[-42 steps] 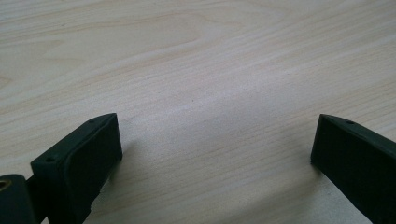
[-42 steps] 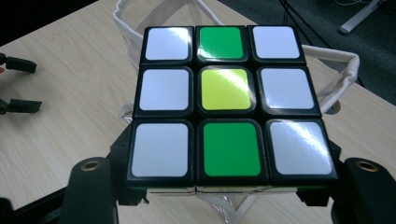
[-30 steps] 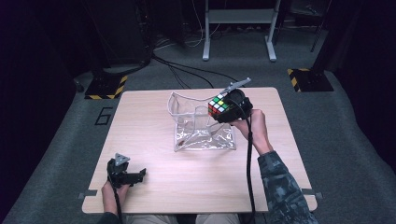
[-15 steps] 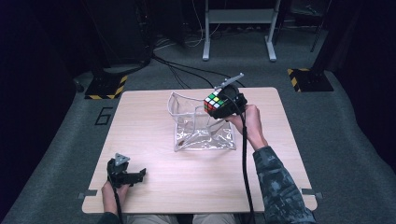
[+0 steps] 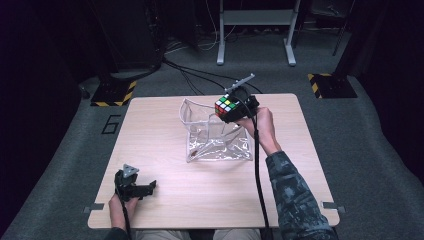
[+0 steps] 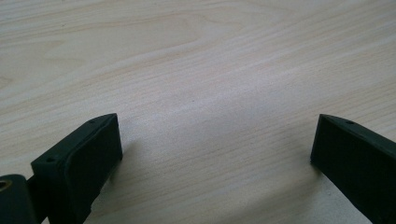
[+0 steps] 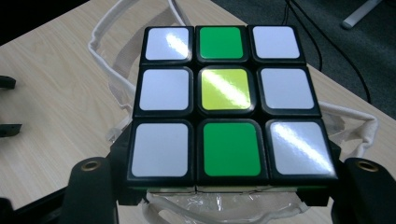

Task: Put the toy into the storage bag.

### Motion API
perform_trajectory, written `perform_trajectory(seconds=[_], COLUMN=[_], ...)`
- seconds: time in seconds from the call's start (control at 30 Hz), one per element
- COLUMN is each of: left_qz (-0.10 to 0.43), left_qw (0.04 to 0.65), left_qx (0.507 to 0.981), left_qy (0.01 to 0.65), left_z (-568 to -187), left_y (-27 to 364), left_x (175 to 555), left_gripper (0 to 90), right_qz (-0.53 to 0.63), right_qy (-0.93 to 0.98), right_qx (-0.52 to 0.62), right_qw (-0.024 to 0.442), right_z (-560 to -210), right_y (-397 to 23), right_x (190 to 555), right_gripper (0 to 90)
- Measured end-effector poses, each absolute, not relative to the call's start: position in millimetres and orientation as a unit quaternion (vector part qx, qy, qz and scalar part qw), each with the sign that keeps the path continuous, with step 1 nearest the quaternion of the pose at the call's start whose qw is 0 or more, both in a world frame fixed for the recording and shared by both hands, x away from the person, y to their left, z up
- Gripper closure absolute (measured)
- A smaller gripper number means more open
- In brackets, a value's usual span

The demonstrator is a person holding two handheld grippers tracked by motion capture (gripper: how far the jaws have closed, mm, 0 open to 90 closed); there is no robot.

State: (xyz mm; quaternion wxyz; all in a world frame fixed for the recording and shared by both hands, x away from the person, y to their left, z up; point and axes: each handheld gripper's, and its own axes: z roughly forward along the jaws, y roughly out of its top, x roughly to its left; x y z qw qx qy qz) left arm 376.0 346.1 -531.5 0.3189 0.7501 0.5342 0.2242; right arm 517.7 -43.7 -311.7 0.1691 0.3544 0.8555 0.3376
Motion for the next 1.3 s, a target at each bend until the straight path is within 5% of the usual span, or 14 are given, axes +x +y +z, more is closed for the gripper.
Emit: perform_trajectory(seconds=[1.3], left_qz=[0.224], left_qw=[0.32], left_qx=[0.751], left_qy=[0.533], left_z=[-531], left_y=[346], left_x=[376], left_gripper=[2.0], right_qz=[0.251], right_qy=[0.837], right_qx=[0.457], right_qw=[0.167], right_z=[-353], right_y=[-50], right_x=[552], right_gripper=[33.2])
